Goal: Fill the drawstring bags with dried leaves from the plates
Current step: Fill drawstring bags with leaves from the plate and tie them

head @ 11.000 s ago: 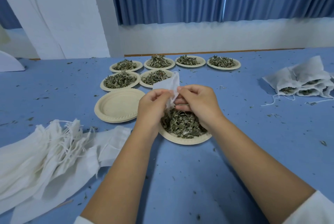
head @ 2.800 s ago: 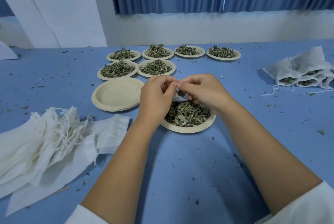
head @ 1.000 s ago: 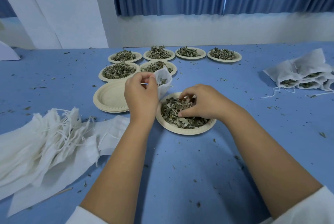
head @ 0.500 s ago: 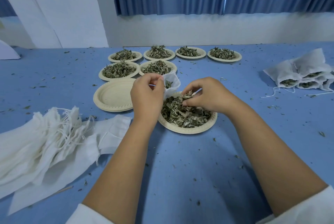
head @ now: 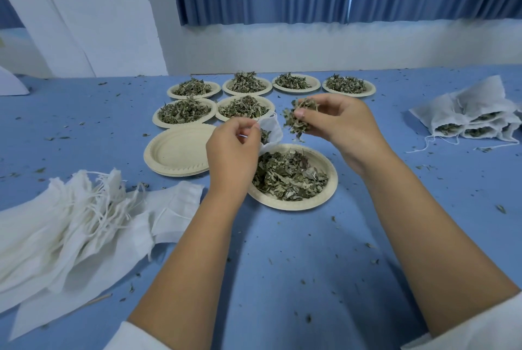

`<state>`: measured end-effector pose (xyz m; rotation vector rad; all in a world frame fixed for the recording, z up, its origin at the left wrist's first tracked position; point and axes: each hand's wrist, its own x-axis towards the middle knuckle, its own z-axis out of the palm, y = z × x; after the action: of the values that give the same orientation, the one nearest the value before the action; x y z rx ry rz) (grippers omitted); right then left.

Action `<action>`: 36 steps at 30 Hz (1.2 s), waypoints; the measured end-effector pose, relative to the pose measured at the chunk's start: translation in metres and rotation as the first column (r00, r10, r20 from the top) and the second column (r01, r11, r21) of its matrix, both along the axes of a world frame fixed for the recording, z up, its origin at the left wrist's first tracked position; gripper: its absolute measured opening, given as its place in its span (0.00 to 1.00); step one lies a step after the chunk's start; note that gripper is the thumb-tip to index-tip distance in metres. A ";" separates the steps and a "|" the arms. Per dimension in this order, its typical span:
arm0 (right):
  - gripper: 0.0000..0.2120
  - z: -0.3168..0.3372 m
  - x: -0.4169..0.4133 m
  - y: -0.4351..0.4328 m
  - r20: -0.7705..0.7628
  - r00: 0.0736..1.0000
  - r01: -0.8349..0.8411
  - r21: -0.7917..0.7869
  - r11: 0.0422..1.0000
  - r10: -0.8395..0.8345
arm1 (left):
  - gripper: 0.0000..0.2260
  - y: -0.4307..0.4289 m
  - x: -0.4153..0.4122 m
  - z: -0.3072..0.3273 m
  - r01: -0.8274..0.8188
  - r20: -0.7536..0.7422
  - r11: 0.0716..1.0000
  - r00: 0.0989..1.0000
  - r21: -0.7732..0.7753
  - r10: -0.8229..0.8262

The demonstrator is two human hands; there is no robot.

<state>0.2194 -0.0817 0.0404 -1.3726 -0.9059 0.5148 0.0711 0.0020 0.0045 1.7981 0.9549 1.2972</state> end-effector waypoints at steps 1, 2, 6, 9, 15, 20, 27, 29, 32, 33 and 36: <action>0.14 0.000 -0.001 0.001 -0.047 0.999 0.014 0.032 0.999 -0.012 | 0.04 -0.001 0.001 0.000 0.005 0.000 1.000 1.000 0.002 -0.005; 0.16 0.000 -0.003 0.003 -0.085 0.996 0.027 0.059 0.998 -0.022 | 0.04 -0.001 0.001 0.000 0.009 0.000 1.000 1.000 0.004 -0.009; 0.06 -0.003 -0.015 0.008 -0.282 0.950 -0.082 0.181 0.980 0.132 | 0.03 -0.004 0.004 0.000 0.025 0.006 1.000 1.000 -0.009 -0.025; 0.04 -0.009 -0.022 0.013 -0.347 0.918 -0.129 0.197 0.972 0.192 | 0.04 -0.007 0.005 0.002 0.044 0.021 0.999 0.999 -0.023 -0.044; 0.11 -0.021 -0.026 0.017 -0.176 0.984 0.028 0.071 0.997 -0.015 | 0.08 -0.009 0.005 0.003 0.089 0.090 0.990 0.993 -0.113 -0.079; 0.09 -0.022 -0.025 0.015 0.202 0.972 0.115 0.031 0.993 -0.119 | 0.09 -0.007 0.005 0.004 0.100 0.134 0.974 0.988 -0.204 -0.073; 0.08 -0.029 -0.025 0.016 0.570 0.813 0.111 0.042 0.993 -0.115 | 0.10 -0.006 0.003 0.006 0.097 0.149 0.965 0.987 -0.244 -0.062; 0.08 -0.032 -0.025 0.016 0.645 0.760 0.110 -0.002 0.994 -0.083 | 0.10 -0.007 0.004 0.006 0.106 0.126 0.966 0.989 -0.236 -0.078; 0.11 -0.033 -0.024 0.018 0.662 0.748 0.129 -0.083 0.988 -0.042 | 0.09 -0.010 0.005 0.006 0.132 0.081 0.967 0.990 -0.219 -0.116; 0.12 -0.032 -0.024 0.018 0.640 0.767 0.130 -0.093 0.987 -0.041 | 0.09 -0.011 0.005 0.005 0.133 0.072 0.968 0.990 -0.214 -0.120; 0.12 -0.029 -0.024 0.016 0.502 0.863 0.127 -0.102 0.987 -0.059 | 0.08 -0.010 0.006 0.004 0.121 0.058 0.969 0.992 -0.214 -0.111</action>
<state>0.1958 -0.0659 0.0111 -1.7026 -1.2303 0.1390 0.0772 -0.0080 0.0085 1.6243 0.9144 1.1121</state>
